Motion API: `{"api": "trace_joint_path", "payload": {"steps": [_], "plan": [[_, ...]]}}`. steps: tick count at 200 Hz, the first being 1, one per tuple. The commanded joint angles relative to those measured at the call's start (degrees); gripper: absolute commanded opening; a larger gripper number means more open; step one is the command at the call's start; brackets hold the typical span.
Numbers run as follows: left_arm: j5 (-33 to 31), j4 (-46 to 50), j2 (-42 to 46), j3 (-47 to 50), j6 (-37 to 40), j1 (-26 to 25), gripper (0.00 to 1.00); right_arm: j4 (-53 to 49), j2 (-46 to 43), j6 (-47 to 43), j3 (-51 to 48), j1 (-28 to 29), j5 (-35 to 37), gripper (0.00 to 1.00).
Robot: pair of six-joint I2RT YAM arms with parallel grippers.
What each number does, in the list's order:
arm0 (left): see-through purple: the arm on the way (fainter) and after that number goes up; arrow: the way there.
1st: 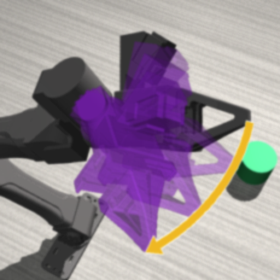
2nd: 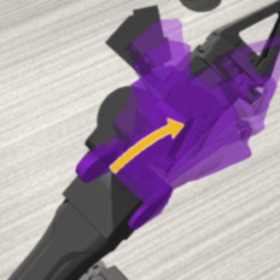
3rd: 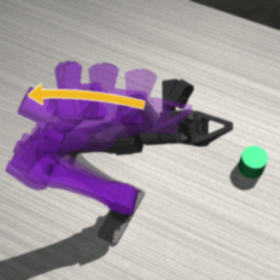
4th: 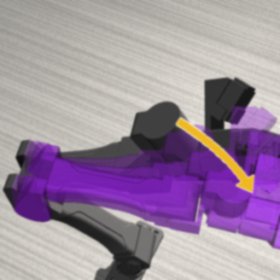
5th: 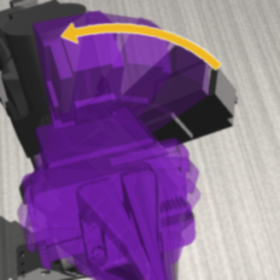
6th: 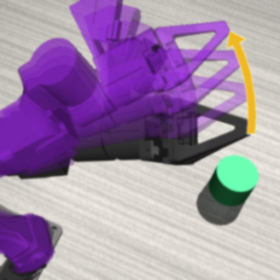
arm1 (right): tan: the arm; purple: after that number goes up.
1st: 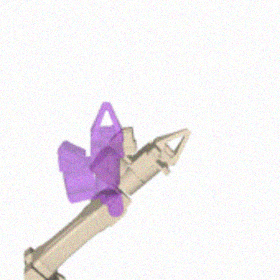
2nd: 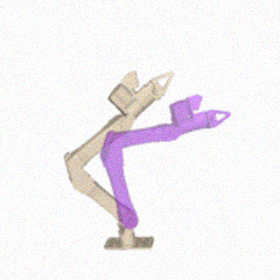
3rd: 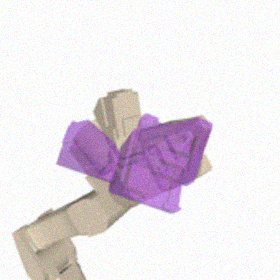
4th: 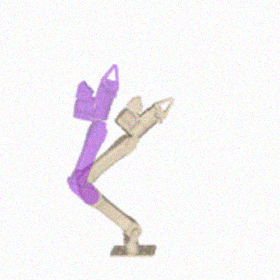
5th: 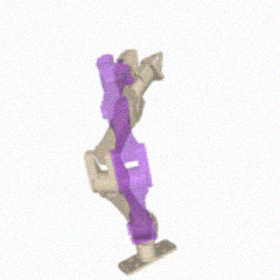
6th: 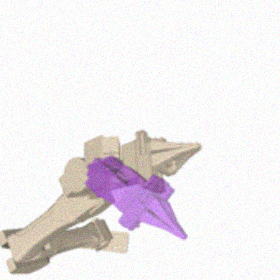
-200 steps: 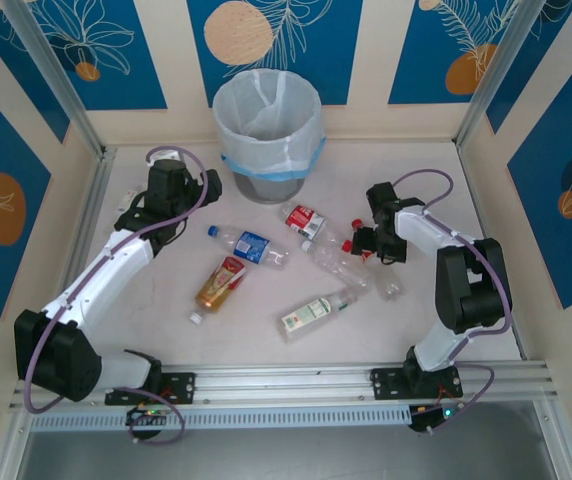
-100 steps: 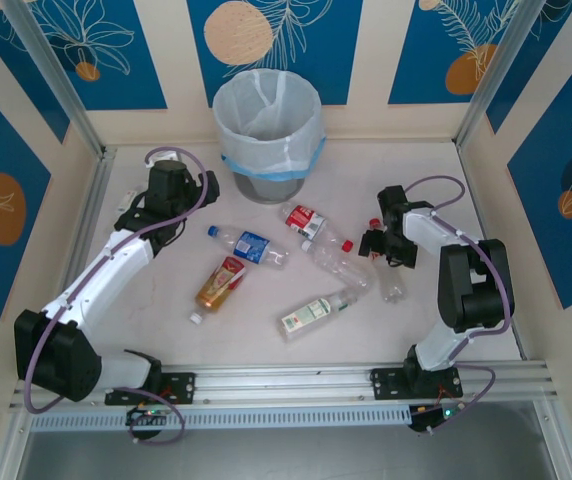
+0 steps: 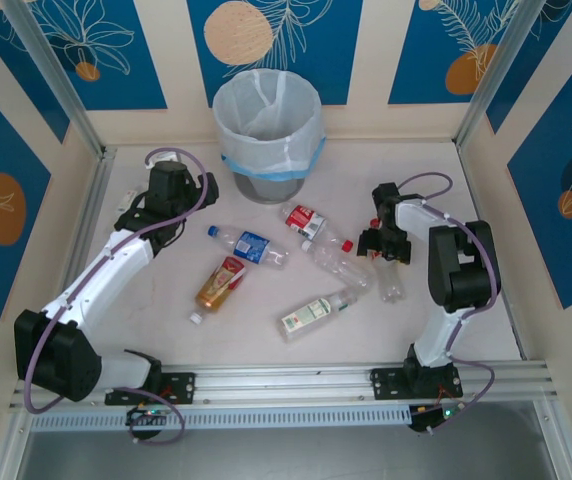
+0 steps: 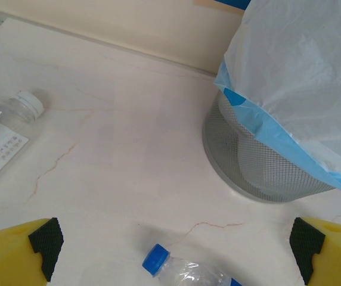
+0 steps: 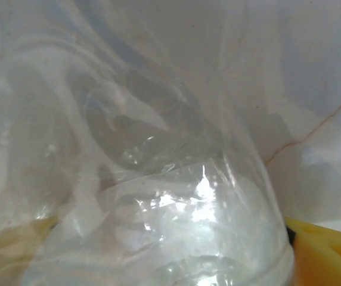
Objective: Put the plastic bottles in the bin
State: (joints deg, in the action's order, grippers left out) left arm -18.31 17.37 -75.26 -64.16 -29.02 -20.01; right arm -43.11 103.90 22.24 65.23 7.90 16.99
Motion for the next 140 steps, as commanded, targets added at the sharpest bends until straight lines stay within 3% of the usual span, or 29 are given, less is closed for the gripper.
{"api": "trace_joint_path", "payload": {"steps": [1, 31, 140], "plan": [[-0.9, 0.78, 1.46, -0.26, 0.67, -0.28, 0.99, -0.5, 1.07, -0.57, 1.52, 0.68, -0.01, 0.8], [-1.51, 1.19, 1.84, -0.18, 0.66, -0.21, 0.99, 1.25, -0.7, -0.55, 0.54, 0.97, 2.08, 0.66], [-0.68, 1.01, 0.84, -0.72, 0.36, -0.21, 0.99, 7.41, -14.79, 0.78, -6.8, 1.11, 5.57, 0.41]]}}
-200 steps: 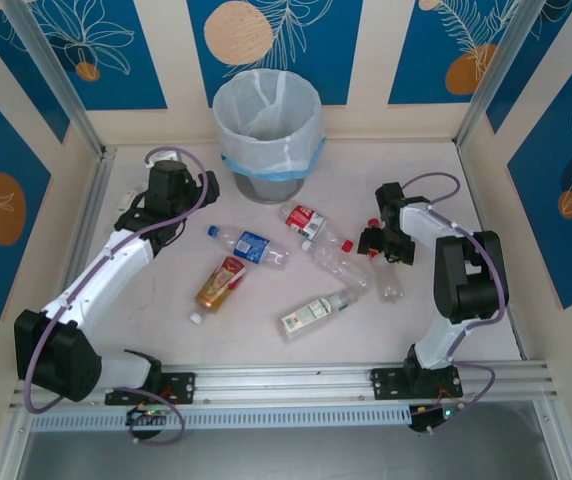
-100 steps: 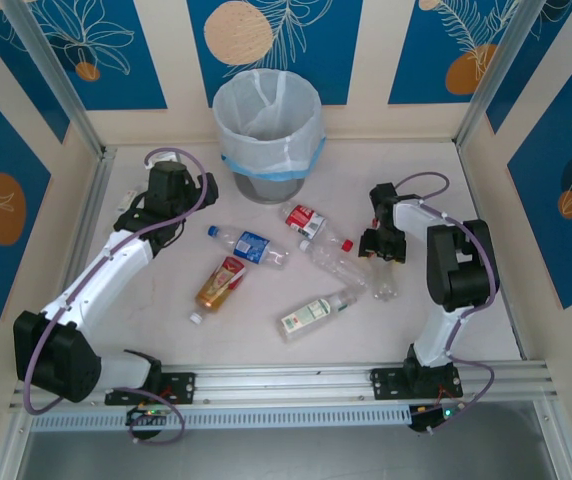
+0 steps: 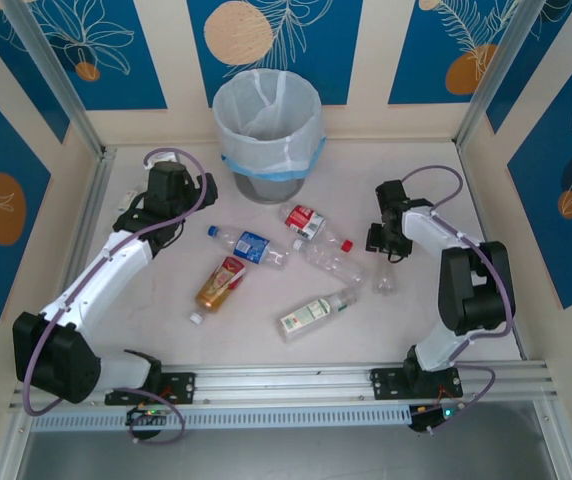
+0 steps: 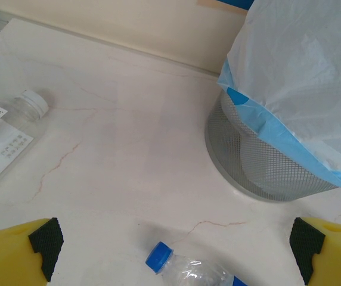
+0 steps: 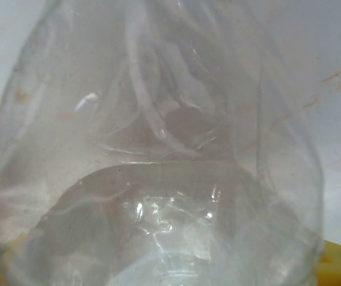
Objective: Put the plastic bottles in the bin
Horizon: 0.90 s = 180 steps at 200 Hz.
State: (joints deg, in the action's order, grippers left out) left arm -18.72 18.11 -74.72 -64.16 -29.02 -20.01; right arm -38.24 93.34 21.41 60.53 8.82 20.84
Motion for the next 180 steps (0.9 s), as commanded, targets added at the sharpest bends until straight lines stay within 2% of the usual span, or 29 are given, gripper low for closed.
{"api": "trace_joint_path", "payload": {"steps": [1, 40, 75, 88, 117, 150, 180], "plan": [[-0.27, 0.26, 0.33, -0.76, 0.36, -0.21, 0.99, 2.63, -4.4, 1.62, -2.18, 0.21, 1.78, 0.41], [-0.02, 0.5, 0.65, -0.57, -0.1, -0.2, 0.99, 8.89, -11.78, 1.97, -6.35, 0.83, 3.83, 0.35], [0.71, 0.51, 1.05, -0.6, 0.22, -0.23, 0.99, 11.83, -17.07, 2.56, -8.47, 1.91, 4.24, 0.35], [4.19, -1.18, 1.2, -0.29, 2.08, -0.18, 0.99, 13.21, -19.58, 2.38, -9.01, 2.69, 3.19, 0.35], [18.05, -2.2, 1.36, -1.1, 10.72, -0.24, 0.99, 19.03, -25.75, 1.79, -10.42, 4.43, -3.36, 0.36], [18.74, -0.49, 3.26, -0.36, 13.9, -0.2, 0.99, 26.16, -30.23, 4.03, -11.19, 5.58, -9.55, 0.36], [25.3, -0.84, 5.17, 1.92, 17.1, -0.2, 0.99, 34.13, -31.53, 5.4, -11.27, 7.15, -14.43, 0.36]]}}
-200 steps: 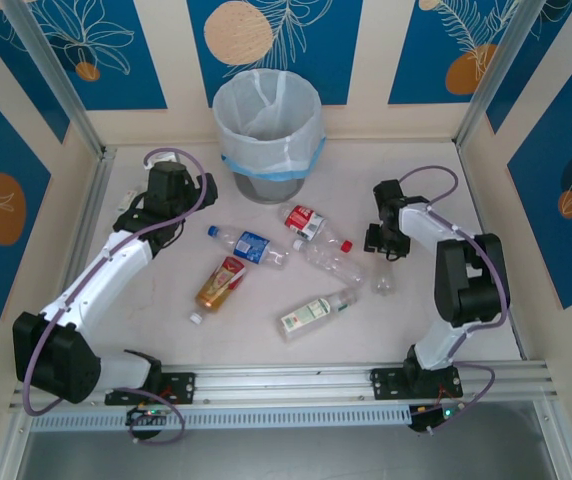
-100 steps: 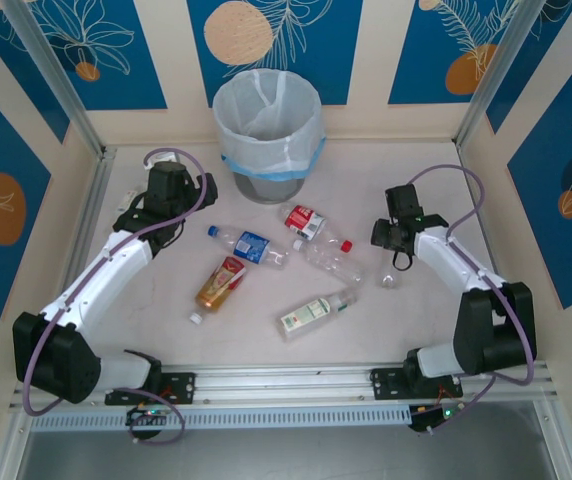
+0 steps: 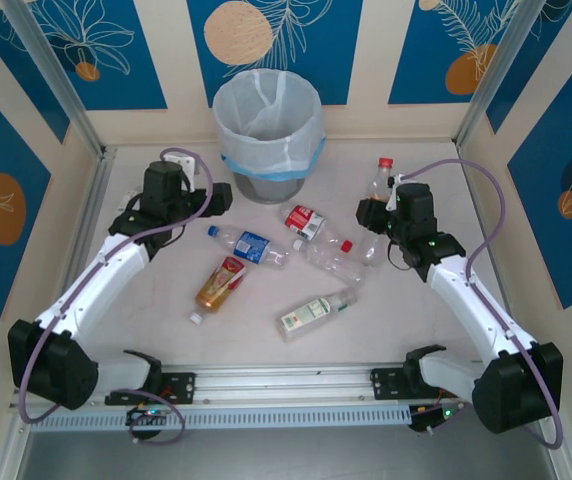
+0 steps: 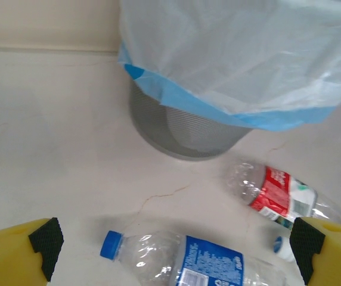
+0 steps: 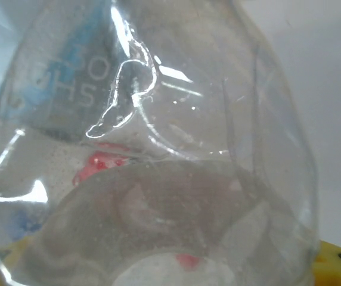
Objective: Put the plastic bottles in the bin
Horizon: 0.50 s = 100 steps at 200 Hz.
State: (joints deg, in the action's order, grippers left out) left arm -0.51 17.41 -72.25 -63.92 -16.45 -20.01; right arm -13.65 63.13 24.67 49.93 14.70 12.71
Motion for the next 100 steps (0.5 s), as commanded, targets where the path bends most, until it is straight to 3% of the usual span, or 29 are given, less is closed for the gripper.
{"api": "trace_joint_path", "payload": {"steps": [1, 100], "plan": [[7.23, -0.12, 2.8, 1.73, 4.6, -0.2, 0.99, 9.79, -1.34, 2.1, -0.65, 1.33, -6.47, 0.36], [9.09, -9.27, 9.75, 13.75, 3.57, -0.2, 0.99, 18.49, 5.69, -1.77, 12.28, 5.23, -11.85, 0.36]]}}
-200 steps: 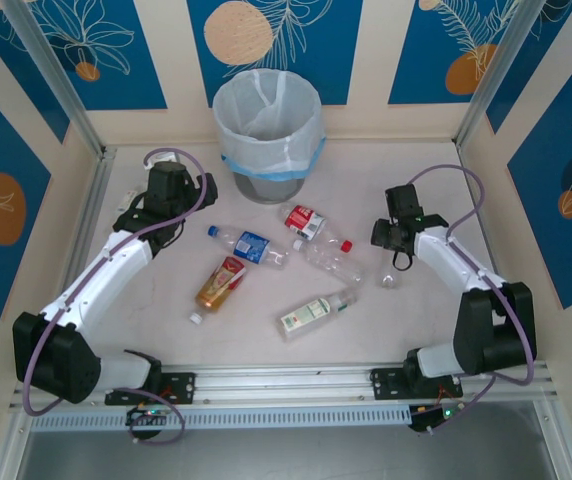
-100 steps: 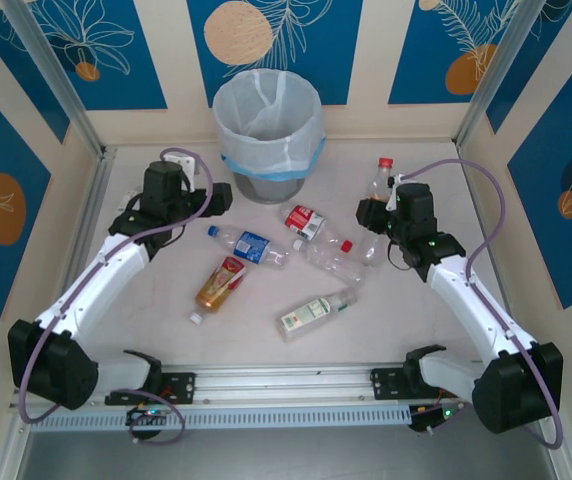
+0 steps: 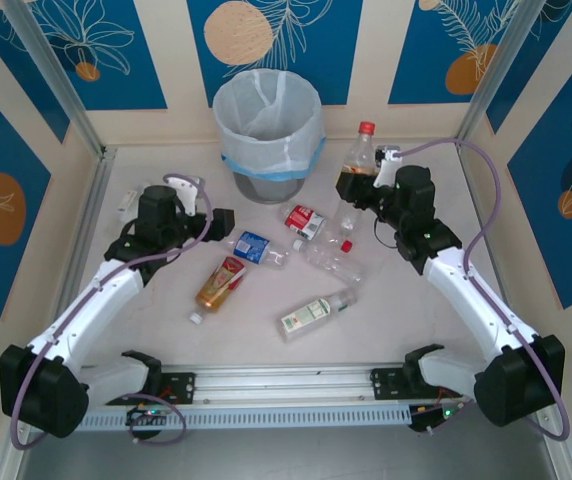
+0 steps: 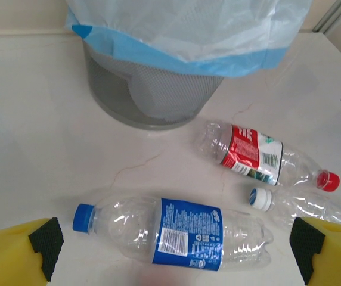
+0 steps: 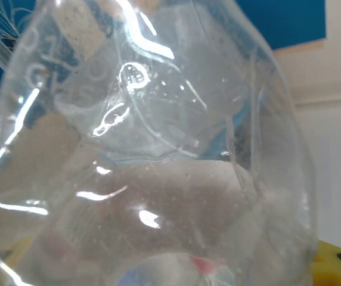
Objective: Put the plastic bottles in the bin
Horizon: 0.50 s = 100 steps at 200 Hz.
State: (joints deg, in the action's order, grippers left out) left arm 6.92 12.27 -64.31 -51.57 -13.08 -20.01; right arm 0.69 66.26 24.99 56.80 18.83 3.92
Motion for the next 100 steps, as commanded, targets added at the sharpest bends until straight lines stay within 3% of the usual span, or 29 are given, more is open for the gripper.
{"api": "trace_joint_path", "payload": {"steps": [1, 56, 100], "plan": [[1.68, -4.2, 1.82, 1.44, 0.23, -0.2, 0.99, 4.15, 2.74, -2.21, 5.69, 1.11, -3.19, 0.36], [-3.69, -11.74, 2.63, 6.44, -3.86, -0.25, 0.99, -1.79, 17.8, -3.87, 25.7, 2.43, -4.68, 0.35], [-5.74, -10.8, 2.91, 6.82, -4.27, -0.12, 0.99, -9.27, 32.47, -5.91, 45.91, 3.01, -7.63, 0.36]]}}
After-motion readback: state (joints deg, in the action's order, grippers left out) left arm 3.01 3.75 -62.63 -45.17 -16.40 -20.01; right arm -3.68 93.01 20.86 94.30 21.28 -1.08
